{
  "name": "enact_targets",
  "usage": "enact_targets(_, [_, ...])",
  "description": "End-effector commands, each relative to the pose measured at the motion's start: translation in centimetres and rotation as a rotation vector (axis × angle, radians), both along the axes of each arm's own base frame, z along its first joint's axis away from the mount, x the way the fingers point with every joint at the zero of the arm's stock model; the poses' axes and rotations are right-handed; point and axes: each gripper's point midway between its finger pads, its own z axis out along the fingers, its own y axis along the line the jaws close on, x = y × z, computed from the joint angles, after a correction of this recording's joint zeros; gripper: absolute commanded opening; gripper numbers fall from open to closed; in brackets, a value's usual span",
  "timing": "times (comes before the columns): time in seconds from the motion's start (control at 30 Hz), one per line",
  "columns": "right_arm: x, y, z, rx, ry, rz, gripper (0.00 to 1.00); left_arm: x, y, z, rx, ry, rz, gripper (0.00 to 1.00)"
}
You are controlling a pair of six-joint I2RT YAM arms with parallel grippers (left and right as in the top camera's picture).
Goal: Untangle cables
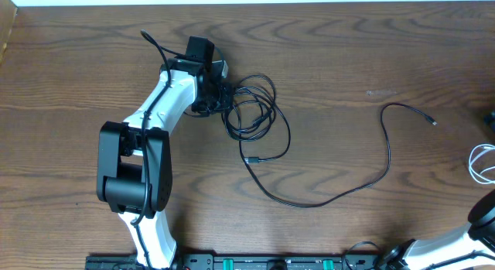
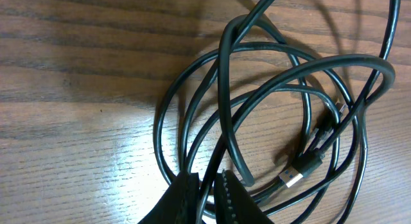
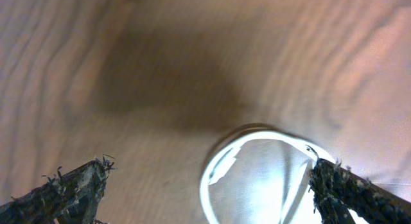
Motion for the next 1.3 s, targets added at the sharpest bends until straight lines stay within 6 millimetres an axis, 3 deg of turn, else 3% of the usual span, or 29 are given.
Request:
enact_targets(0.0, [0.9, 1.1, 0.3, -0.051, 0.057, 0.03, 0.99, -0.4, 0.4, -1.1, 0.018, 0.027, 0.01, 0.15])
enact_targets(0.2, [-1.0, 1.8, 0.2, -0.114, 0.192, -0.066, 0.99, -0.4, 0.4, -1.1, 0.018, 0.027, 0.01, 0.15])
enact_targets(0.3, [0.1, 2.7, 0.5, -0.124, 0.184, -0.035, 0.99, -0.4, 0.4, -1.1, 0.018, 0.027, 0.01, 0.15])
enact_targets(0.47, [2.0, 4.7, 3.1, -0.135, 0.209, 0.034, 0.99, -0.4, 0.4, -1.1, 0.018, 0.027, 0.01, 0.15])
enact_targets(0.57, [1.3, 6.0, 4.1, -0.087, 0.27, 0.062, 0.99, -0.4, 0.4, -1.1, 0.018, 0.027, 0.01, 0.16])
enact_targets(0.77, [-4.0, 6.3, 0.6, 0.004, 0.388, -0.066, 0.99, -0.4, 0.4, -1.1, 0.018, 0.027, 0.01, 0.16])
enact_targets(0.9, [-8.2, 7.0, -2.5, 0.084, 0.397, -0.329, 0.99, -0.4, 0.4, -1.1, 0.018, 0.027, 0.01, 0.16])
enact_targets(1.03, [-9.3, 5.8, -4.8, 0.073, 0.325, -0.431, 0.99, -0.4, 0.4, -1.1, 0.018, 0.028, 0.01, 0.16])
enact_targets(1.17, [-8.9, 5.7, -6.5, 0.063, 0.266, -0.427, 0.8, -0.4, 0.4, -1.1, 0.018, 0.028, 0.01, 0.16])
enact_targets(1.27, [-7.9, 5.7, -7.5, 0.061, 0.218, -0.357, 0.54, -0.4, 0.4, -1.1, 0.018, 0.028, 0.01, 0.16])
